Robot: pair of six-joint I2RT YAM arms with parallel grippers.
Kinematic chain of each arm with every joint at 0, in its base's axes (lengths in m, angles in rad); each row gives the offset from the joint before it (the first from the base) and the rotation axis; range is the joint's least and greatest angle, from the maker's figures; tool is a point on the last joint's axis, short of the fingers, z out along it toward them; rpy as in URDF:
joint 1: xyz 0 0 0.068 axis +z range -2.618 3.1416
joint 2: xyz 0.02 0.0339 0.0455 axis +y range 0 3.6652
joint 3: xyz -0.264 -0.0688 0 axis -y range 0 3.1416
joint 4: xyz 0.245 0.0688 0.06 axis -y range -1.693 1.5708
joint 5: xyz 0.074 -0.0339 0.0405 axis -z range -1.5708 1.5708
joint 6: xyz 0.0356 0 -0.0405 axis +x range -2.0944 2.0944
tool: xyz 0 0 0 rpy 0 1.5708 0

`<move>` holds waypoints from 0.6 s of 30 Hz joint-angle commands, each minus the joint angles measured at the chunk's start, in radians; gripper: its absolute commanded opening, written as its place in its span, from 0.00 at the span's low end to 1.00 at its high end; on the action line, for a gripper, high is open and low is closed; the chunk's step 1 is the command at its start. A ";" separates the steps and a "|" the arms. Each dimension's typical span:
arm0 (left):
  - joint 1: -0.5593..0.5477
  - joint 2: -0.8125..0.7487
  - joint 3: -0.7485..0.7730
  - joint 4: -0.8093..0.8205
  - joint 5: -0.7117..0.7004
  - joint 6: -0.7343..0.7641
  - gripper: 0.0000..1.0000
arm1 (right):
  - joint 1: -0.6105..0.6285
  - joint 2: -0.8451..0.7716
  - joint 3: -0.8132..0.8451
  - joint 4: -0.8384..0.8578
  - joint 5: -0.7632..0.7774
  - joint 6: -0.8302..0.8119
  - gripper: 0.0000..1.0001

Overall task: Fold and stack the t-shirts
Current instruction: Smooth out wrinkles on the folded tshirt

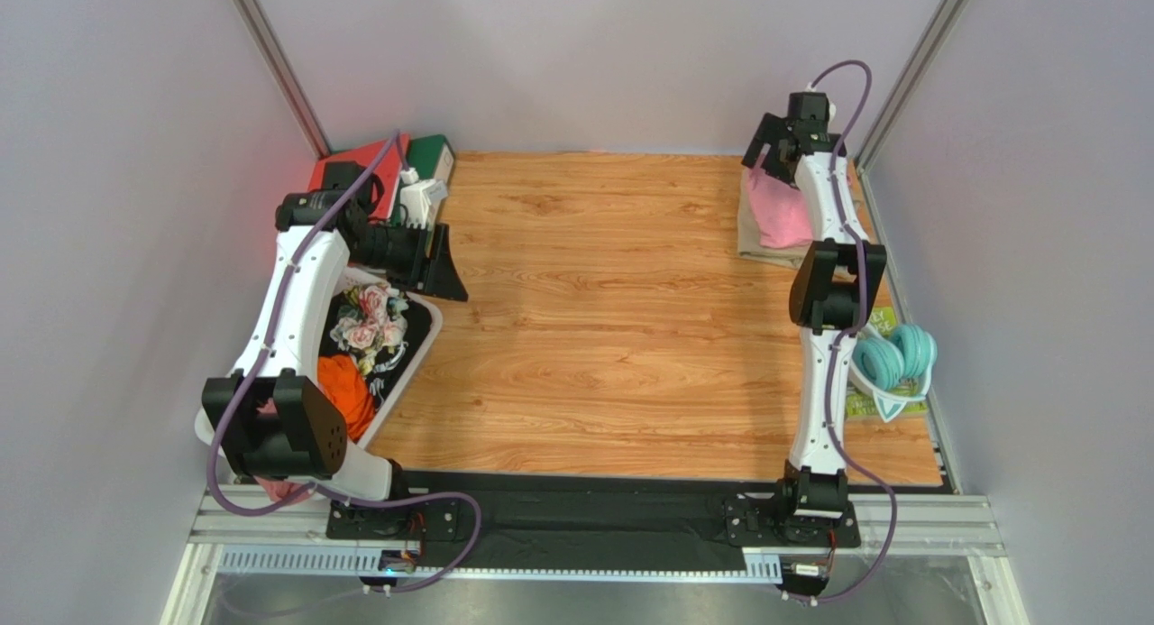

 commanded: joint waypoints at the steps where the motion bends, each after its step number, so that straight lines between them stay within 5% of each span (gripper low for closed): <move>1: -0.013 0.011 0.012 0.017 0.025 -0.005 0.61 | 0.002 -0.006 0.050 -0.028 -0.017 -0.013 1.00; 10: -0.016 -0.023 -0.015 0.019 0.031 -0.008 0.61 | 0.035 -0.247 -0.203 -0.082 0.077 -0.074 1.00; 18: -0.041 -0.078 -0.017 -0.003 0.025 0.008 0.61 | 0.045 -0.319 -0.129 -0.091 0.034 -0.093 1.00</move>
